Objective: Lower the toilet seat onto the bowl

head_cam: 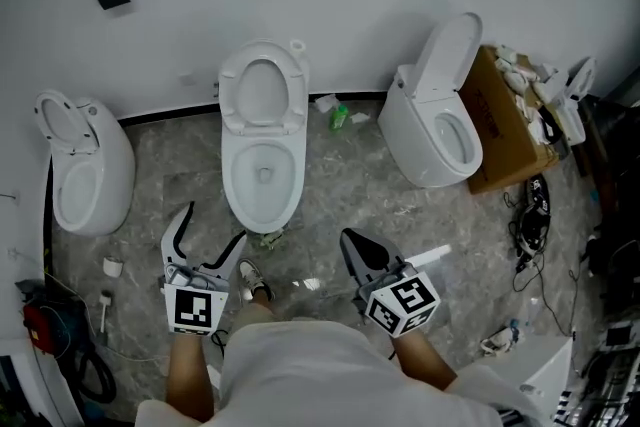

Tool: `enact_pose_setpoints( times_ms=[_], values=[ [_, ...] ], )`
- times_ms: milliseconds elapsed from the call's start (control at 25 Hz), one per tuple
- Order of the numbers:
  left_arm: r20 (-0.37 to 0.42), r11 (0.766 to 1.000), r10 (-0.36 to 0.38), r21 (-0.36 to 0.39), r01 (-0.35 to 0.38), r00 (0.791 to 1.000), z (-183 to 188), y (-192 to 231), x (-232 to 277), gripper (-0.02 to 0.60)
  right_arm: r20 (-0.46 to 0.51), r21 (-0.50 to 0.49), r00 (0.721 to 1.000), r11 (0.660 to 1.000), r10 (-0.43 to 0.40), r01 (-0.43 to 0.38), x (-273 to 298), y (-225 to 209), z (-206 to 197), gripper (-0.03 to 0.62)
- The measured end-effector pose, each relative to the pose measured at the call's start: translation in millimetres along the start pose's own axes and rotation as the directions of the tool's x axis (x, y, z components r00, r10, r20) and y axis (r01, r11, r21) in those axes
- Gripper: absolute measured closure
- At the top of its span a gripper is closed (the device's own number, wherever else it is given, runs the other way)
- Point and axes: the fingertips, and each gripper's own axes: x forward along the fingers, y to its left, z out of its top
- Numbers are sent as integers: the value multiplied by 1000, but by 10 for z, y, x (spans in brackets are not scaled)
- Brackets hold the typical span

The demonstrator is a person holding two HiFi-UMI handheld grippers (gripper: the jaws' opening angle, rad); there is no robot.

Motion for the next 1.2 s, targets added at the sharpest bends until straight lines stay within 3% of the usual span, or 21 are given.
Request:
enact_pose_setpoints(
  times_ms=[280, 600, 800, 1000, 1200],
  values=[
    [-28, 996, -88, -24, 87, 996, -385, 1046, 980, 199, -53, -52, 998, 999, -13, 10, 1248, 87, 516, 597],
    [-73, 979, -197, 47, 200, 978, -584, 1445, 2129, 199, -94, -12, 989, 993, -117, 117, 1630, -317, 622, 595],
    [-137, 966, -215, 117, 232, 967, -600, 1494, 2946, 199, -60, 24, 994, 996, -87, 89, 1839, -679, 708, 595],
    [-273, 928, -244, 212, 306, 931, -714, 1537, 3722, 199, -47, 30, 998, 999, -37, 38, 2082, -1116, 838, 597],
    [-439, 881, -249, 269, 390, 864, -1127, 1681, 4430, 199, -58, 70, 998, 997, -12, 16, 2336, -1477, 767, 595]
  ],
)
